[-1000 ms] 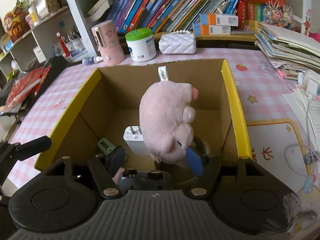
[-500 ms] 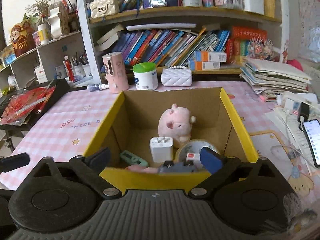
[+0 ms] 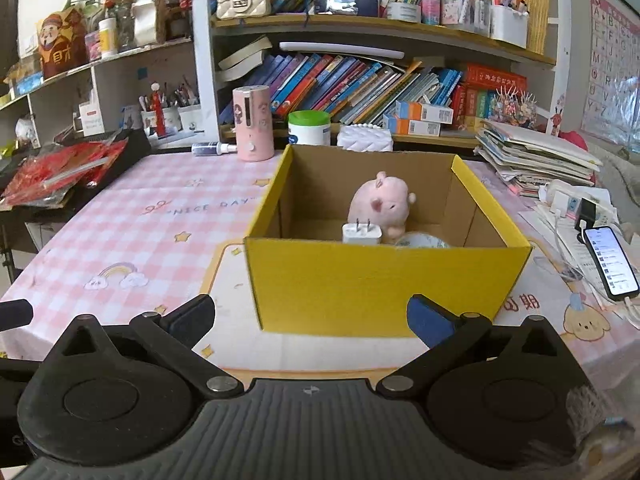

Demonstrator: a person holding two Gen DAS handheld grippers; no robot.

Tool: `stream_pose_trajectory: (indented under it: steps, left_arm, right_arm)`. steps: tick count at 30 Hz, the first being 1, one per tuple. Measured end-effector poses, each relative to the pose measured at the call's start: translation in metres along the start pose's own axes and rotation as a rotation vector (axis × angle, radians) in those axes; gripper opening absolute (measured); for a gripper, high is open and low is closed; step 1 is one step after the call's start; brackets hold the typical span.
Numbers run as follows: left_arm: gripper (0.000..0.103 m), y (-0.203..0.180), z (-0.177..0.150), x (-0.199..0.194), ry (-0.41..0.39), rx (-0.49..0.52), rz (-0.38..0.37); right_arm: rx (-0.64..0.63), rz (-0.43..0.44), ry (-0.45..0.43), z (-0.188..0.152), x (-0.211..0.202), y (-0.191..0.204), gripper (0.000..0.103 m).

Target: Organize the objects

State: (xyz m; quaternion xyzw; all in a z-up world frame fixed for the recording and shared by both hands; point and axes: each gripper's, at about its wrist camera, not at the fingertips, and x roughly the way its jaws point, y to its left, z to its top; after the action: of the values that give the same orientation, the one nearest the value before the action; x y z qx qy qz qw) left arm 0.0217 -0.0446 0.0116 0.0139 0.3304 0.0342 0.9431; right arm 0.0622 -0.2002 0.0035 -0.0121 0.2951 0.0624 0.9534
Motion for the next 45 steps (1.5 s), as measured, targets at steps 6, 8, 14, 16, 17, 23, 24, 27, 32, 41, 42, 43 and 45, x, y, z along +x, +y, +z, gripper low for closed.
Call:
stream_pose_trajectory:
  steps: [6,8,14,16,17,23,24,27,32,41,42,43,45]
  left_arm:
    - [0.101,0.008,-0.011,-0.009,0.012,0.009,0.002]
    - [0.101,0.011,-0.012,-0.012,0.012,0.013,0.001]
    - [0.101,0.015,-0.016,-0.016,0.013,0.021,0.007]
    - [0.101,0.015,-0.017,-0.016,0.015,0.021,0.005]
    - [0.101,0.016,-0.017,-0.016,0.015,0.022,0.006]
    - [0.101,0.017,-0.018,-0.016,0.024,0.022,0.010]
    - [0.101,0.018,-0.018,-0.016,0.027,0.020,0.010]
    - [0.101,0.019,-0.018,-0.015,0.032,0.012,0.006]
    - [0.101,0.019,-0.017,-0.014,0.038,0.008,0.008]
    - [0.101,0.019,-0.017,-0.012,0.045,0.006,0.011]
    - [0.101,0.019,-0.017,-0.012,0.046,0.006,0.011]
    - [0.101,0.019,-0.017,-0.012,0.046,0.006,0.011]
    - [0.101,0.019,-0.017,-0.012,0.046,0.005,0.011]
  right_arm:
    - [0.012,-0.002,0.007,-0.014,-0.014,0.012,0.103]
    - [0.019,-0.005,0.009,-0.017,-0.018,0.015,0.103]
    - [0.033,-0.014,0.017,-0.022,-0.023,0.021,0.103]
    - [0.036,-0.016,0.021,-0.023,-0.025,0.022,0.103]
    - [0.035,-0.018,0.022,-0.023,-0.025,0.023,0.103]
    - [0.034,-0.028,0.030,-0.024,-0.025,0.025,0.103]
    - [0.034,-0.029,0.032,-0.024,-0.025,0.025,0.103]
    - [0.034,-0.030,0.033,-0.024,-0.025,0.025,0.103]
    - [0.034,-0.029,0.034,-0.023,-0.025,0.025,0.103]
    - [0.036,-0.026,0.041,-0.024,-0.022,0.026,0.103]
    - [0.036,-0.026,0.042,-0.024,-0.021,0.026,0.103]
    - [0.036,-0.026,0.041,-0.023,-0.022,0.026,0.103]
    - [0.036,-0.026,0.041,-0.023,-0.022,0.026,0.103]
